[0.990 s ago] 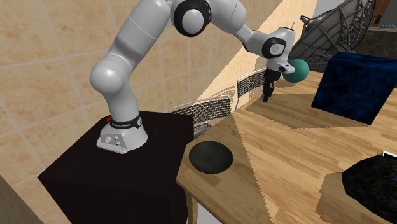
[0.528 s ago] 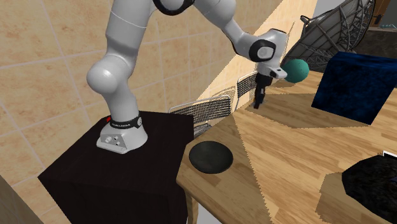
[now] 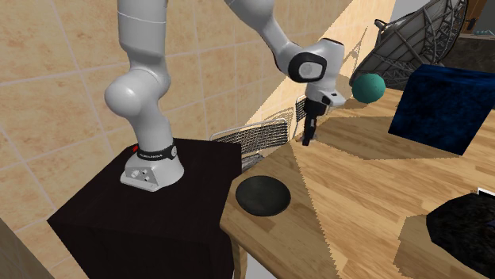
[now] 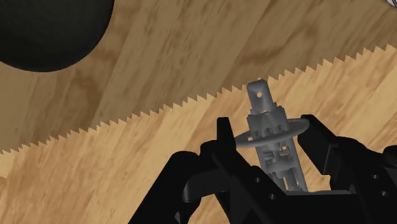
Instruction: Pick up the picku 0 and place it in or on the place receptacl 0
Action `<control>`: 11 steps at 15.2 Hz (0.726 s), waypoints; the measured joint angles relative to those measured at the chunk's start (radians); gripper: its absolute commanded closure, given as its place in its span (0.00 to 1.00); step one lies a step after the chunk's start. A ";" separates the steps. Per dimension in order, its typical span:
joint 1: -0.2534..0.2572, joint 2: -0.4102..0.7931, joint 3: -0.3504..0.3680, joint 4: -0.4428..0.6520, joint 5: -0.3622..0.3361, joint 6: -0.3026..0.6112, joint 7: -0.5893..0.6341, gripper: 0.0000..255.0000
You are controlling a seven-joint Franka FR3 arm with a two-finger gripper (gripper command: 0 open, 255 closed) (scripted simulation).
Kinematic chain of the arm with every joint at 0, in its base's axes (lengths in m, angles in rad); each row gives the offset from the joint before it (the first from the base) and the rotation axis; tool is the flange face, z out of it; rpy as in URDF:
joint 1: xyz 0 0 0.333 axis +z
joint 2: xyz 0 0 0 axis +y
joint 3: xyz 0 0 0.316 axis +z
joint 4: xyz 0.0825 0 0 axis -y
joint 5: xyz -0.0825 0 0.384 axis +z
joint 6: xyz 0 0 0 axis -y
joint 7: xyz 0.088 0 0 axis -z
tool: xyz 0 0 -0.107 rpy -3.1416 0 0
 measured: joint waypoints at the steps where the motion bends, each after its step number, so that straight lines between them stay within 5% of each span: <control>1: -0.012 -0.017 -0.006 -0.037 0.002 0.021 -0.017 1.00; 11: -0.127 -0.251 -0.078 -0.365 0.036 0.121 -0.224 1.00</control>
